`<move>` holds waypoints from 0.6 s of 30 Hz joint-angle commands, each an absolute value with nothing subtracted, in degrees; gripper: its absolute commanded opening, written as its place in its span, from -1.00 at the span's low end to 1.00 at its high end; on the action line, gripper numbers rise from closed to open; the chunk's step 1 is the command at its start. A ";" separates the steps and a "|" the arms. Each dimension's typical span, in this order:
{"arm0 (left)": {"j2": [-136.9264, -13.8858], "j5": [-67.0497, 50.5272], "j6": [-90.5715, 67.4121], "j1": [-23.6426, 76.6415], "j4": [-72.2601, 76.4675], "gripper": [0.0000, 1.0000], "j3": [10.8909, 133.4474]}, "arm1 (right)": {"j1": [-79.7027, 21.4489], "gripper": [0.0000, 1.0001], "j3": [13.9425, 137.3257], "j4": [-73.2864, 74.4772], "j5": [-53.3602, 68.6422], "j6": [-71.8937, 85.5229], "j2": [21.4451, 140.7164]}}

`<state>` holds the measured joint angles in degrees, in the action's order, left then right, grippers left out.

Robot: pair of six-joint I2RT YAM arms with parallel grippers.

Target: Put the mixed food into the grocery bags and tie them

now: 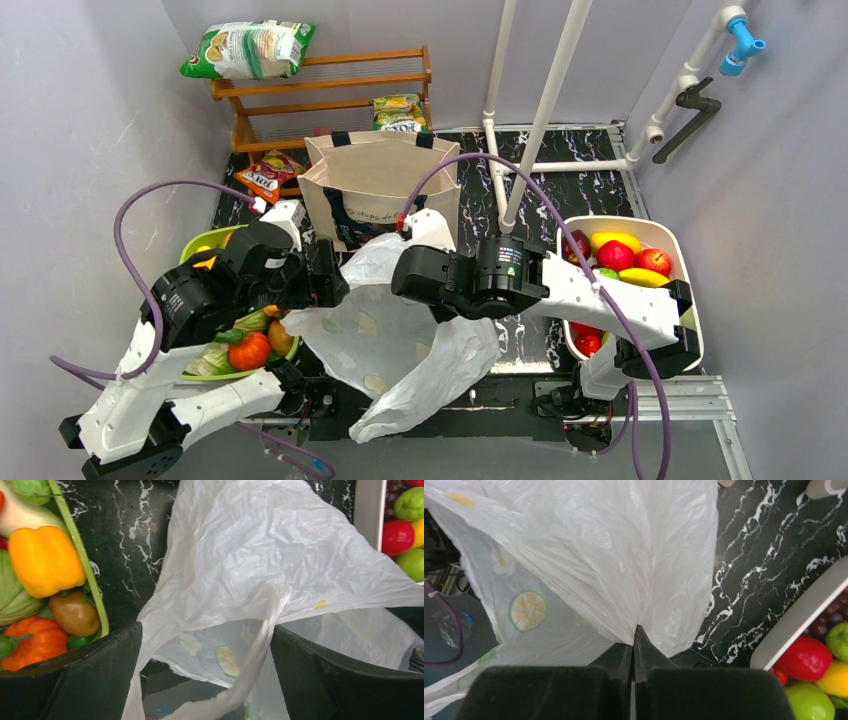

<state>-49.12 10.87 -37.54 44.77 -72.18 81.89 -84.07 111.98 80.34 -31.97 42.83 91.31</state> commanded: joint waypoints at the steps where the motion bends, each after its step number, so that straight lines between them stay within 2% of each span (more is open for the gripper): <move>1: -52.04 18.20 -36.45 44.86 -79.11 0.97 85.76 | -82.87 -0.97 114.02 88.73 -36.13 48.84 92.00; 13: -52.63 26.11 -35.71 44.97 -83.76 0.97 92.58 | -77.02 -0.97 110.39 91.23 -36.52 50.26 87.42; 18: -51.92 29.76 -37.37 44.89 -85.22 0.96 89.46 | -75.61 -0.97 108.42 91.18 -36.74 50.36 86.53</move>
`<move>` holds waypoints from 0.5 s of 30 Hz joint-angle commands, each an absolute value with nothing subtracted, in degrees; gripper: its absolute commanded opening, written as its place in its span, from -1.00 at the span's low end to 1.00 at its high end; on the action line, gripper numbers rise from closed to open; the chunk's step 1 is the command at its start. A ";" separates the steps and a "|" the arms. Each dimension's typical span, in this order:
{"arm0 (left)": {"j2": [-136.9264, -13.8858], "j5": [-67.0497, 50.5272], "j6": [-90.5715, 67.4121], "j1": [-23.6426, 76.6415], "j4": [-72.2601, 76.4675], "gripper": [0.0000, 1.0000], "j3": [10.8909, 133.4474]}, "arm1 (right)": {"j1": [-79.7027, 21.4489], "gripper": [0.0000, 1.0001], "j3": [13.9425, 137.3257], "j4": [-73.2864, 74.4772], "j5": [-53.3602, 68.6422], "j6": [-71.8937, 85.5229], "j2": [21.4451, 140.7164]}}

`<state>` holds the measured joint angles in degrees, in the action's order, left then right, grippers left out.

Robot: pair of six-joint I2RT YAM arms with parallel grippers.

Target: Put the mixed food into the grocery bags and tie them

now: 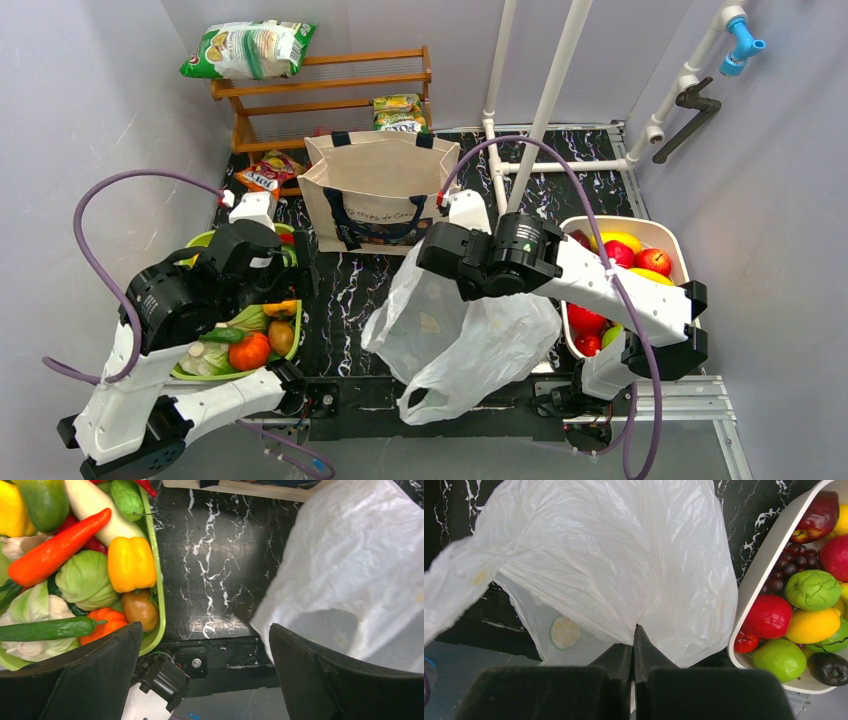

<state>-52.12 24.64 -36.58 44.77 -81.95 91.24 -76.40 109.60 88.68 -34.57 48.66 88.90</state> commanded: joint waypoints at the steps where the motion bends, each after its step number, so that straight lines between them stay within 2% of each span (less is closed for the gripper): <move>1: -51.60 30.60 -38.07 44.93 -85.48 0.96 88.35 | -75.52 -0.97 108.12 91.22 -36.67 50.39 86.61; 8: -50.23 37.82 -42.01 44.20 -85.63 0.96 78.02 | -75.41 -0.97 105.70 89.90 -35.29 50.36 87.44; 11: -51.62 37.49 -40.64 40.67 -85.23 0.96 74.88 | -75.41 -0.97 103.84 88.93 -34.71 49.98 87.17; 15: -51.35 20.97 -26.18 20.87 -72.16 0.96 65.15 | -75.41 -0.97 100.14 85.57 -32.91 49.15 85.99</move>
<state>-51.40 30.15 -35.55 31.88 -78.96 70.06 -75.48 102.00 87.68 -33.61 49.19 87.46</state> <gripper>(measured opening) 0.981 0.024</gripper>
